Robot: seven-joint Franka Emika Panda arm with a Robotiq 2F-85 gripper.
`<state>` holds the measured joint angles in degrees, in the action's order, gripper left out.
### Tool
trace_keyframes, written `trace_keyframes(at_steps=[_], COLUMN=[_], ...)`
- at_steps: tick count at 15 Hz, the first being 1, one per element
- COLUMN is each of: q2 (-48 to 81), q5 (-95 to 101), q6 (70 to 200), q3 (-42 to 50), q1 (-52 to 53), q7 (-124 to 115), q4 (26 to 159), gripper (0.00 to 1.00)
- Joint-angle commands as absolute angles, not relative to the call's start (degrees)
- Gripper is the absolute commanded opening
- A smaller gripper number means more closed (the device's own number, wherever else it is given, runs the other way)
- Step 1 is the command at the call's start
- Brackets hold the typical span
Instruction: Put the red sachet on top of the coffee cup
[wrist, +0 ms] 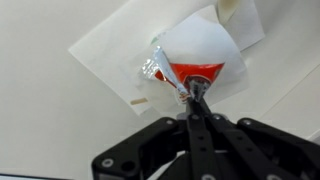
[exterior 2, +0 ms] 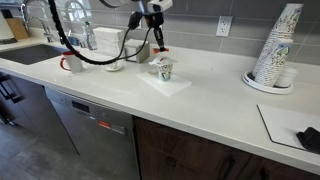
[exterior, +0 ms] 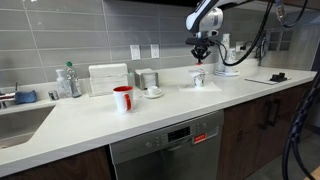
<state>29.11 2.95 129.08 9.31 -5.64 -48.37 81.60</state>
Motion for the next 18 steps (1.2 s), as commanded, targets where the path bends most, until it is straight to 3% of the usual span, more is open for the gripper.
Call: trace_keyframes(at_steps=[1, 13, 14, 15, 18], q2=[33.5, 39.0, 39.2, 39.3, 39.2], q5=[1.2, 0.9, 0.8, 1.0, 1.0], q6=[129.2, 127.5, 127.2, 127.3, 126.6], q3=[9.1, 9.7, 9.7, 9.9, 10.1], q1=[-6.1, -6.2, -6.2, -6.2, -6.2], q7=[-44.4, -40.4, -40.1, -40.0, -39.5], q4=[76.8, 71.5, 71.4, 71.3, 70.7], gripper=[0.02, 0.02, 0.09, 0.29, 0.49])
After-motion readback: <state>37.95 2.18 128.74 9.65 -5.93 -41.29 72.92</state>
